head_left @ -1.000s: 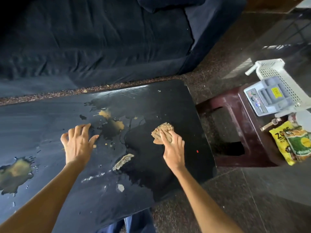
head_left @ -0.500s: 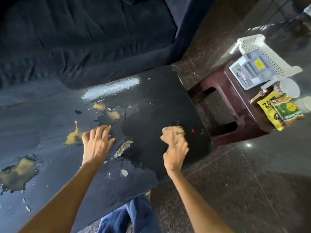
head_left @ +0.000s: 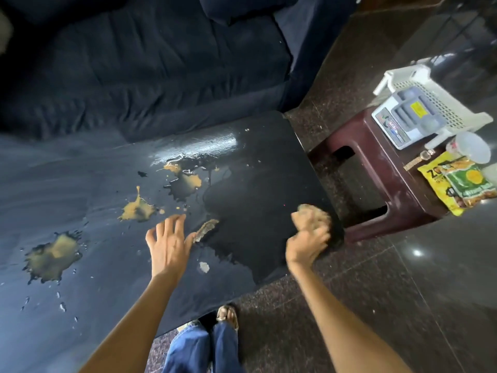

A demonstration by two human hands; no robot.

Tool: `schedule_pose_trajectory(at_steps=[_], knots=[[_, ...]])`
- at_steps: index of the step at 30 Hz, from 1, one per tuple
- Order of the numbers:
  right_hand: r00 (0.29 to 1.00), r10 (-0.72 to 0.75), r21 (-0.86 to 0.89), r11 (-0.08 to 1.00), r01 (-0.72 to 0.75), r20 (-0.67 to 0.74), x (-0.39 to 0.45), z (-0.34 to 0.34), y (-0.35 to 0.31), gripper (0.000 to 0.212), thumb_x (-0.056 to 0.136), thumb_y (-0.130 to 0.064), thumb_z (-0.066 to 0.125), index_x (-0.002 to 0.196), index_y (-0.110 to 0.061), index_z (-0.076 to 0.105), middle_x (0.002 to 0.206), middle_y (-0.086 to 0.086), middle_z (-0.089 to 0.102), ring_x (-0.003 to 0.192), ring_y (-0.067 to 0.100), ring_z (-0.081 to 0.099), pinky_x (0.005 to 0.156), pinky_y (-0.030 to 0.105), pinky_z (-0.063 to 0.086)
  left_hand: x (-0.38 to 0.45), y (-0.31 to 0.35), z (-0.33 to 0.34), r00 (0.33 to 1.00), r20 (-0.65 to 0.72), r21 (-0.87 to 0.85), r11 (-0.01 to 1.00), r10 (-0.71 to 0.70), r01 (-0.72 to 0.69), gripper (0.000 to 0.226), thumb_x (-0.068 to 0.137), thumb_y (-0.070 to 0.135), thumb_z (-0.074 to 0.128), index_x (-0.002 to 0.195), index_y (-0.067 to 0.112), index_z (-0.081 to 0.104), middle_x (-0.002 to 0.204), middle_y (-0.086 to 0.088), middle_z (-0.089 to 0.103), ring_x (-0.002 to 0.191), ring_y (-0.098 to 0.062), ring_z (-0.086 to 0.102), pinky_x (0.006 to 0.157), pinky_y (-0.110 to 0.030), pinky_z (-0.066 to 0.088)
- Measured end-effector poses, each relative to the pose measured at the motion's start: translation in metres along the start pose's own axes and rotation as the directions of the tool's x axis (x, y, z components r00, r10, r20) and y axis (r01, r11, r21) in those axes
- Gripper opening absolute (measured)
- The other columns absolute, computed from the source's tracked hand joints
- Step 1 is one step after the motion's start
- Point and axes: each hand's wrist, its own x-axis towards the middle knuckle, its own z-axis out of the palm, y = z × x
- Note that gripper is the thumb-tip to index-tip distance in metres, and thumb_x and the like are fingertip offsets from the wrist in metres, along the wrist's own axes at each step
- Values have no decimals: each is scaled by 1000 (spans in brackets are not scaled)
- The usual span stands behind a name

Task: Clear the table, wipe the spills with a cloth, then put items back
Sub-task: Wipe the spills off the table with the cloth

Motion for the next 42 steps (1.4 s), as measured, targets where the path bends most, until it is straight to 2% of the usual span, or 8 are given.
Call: schedule_pose_trajectory(at_steps=[3, 8, 15, 20, 26, 33, 36, 42], knots=[[841, -525, 56, 851, 522, 134, -71, 24, -56, 80, 51, -1, 66, 128, -19, 53, 120, 23, 51, 84, 34, 45, 65, 40, 44, -7, -23, -13, 998, -56, 43, 998, -43, 46, 49, 71, 20, 80, 114, 3, 62, 105, -15, 64, 92, -38, 60, 85, -53, 43], [63, -970, 117, 93, 989, 233, -74, 37, -85, 76, 58, -4, 68, 128, -28, 53, 122, 7, 42, 91, 26, 50, 68, 38, 49, -12, -69, -22, 994, -79, 116, 989, -78, 87, 53, 67, 16, 82, 113, 1, 62, 102, -18, 64, 88, -39, 58, 81, -55, 44], [990, -129, 100, 987, 123, 59, -33, 30, -108, 67, 76, 0, 58, 135, -30, 46, 127, 18, 41, 103, 39, 44, 83, 49, 40, -17, -89, -22, 997, -66, 111, 993, -28, 36, 63, 58, 25, 87, 113, 5, 62, 105, -13, 65, 92, -31, 50, 83, -49, 44], [964, -238, 155, 964, 218, 123, -94, 54, -185, 68, 74, -2, 59, 137, -23, 44, 127, 18, 42, 100, 37, 44, 79, 46, 41, 2, -131, -44, 983, -68, 47, 984, -171, 174, 65, 60, 24, 84, 116, 4, 59, 109, -16, 61, 100, -32, 46, 88, -51, 34], [276, -939, 207, 317, 926, 203, -149, 69, -213, 74, 59, 5, 65, 125, -29, 57, 119, 9, 55, 88, 29, 53, 68, 37, 45, 33, -188, -75, 987, -40, 91, 983, -158, 161, 60, 74, 26, 74, 127, 4, 54, 121, -18, 57, 110, -40, 49, 95, -52, 29], [987, -136, 118, 985, 126, 81, -33, 58, -213, 56, 82, -3, 52, 135, -22, 47, 131, 19, 40, 112, 41, 41, 91, 50, 41, 76, -227, -90, 941, 161, 169, 947, -299, 272, 61, 84, 32, 65, 136, 14, 41, 135, -10, 43, 124, -31, 33, 101, -43, 25], [983, 134, 73, 987, -144, 122, -49, 68, -245, 61, 86, -5, 52, 143, -18, 34, 137, 19, 31, 117, 38, 35, 96, 47, 35, 97, -238, -92, 919, 179, 160, 932, -350, 324, 63, 82, 33, 68, 136, 14, 41, 135, -10, 42, 125, -31, 33, 101, -42, 26], [620, -756, 127, 650, 749, 209, -183, 88, -289, 66, 70, -5, 61, 129, -31, 47, 127, 12, 47, 98, 33, 49, 75, 42, 43, 132, -253, -99, 887, 216, 229, 904, -409, 361, 68, 77, 36, 72, 133, 13, 41, 133, -11, 47, 126, -30, 38, 103, -42, 28]])
